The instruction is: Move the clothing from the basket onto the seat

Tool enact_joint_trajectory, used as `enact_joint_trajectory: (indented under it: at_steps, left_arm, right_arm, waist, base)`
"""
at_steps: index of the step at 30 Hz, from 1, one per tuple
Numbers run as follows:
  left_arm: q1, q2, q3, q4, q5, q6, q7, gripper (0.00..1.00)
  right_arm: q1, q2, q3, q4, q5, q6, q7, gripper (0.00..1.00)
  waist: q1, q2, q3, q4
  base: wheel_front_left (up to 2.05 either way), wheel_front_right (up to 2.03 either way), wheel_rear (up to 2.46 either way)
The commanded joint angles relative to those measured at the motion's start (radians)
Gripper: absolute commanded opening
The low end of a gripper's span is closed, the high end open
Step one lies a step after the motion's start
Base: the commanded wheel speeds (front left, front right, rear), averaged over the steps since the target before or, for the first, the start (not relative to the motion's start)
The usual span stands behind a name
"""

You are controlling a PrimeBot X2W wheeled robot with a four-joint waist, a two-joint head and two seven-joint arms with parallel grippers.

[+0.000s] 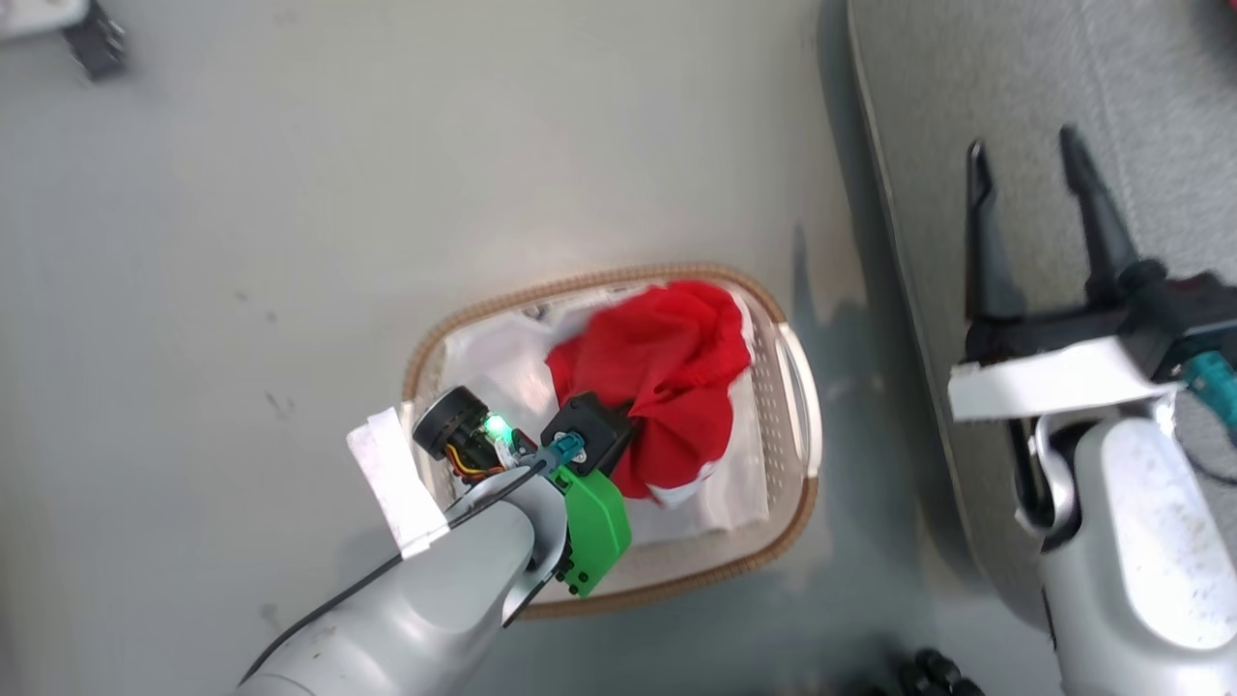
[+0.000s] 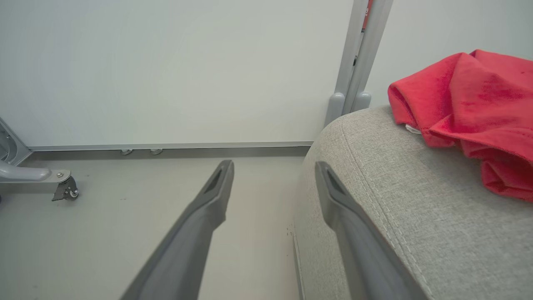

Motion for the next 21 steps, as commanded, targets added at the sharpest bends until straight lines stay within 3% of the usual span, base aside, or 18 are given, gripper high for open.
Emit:
enact_joint_trajectory:
  at_steps: [1, 11, 21]
  left_arm:
    - [0.027, 0.021, 0.008, -0.023, 0.02, 0.008, -0.004, 0.0]
    - [0.039, 0.173, 0.056, -0.225, 0.117, 0.031, -0.004, 0.0]
    - [-0.052, 0.342, 0.119, -0.426, 0.139, 0.083, 0.019, 0.0]
  right_arm:
    - [0.039, -0.004, 0.005, 0.015, -0.006, -0.001, -0.003, 1.0]
    - [0.182, -0.004, 0.04, 0.104, 0.014, -0.001, -0.003, 1.0]
    - [0.262, -0.004, 0.071, 0.141, 0.028, -0.001, -0.003, 1.0]
  waist:
    - [0.0001, 0.0, -0.203, 0.082]
    - [0.0001, 0.0, -0.48, 0.093]
    - [0.0001, 0.0, -0.626, 0.068]
  base:
    - [0.0, 0.0, 0.0]
    - [0.0, 0.0, 0.0]
    - [0.0, 0.0, 0.0]
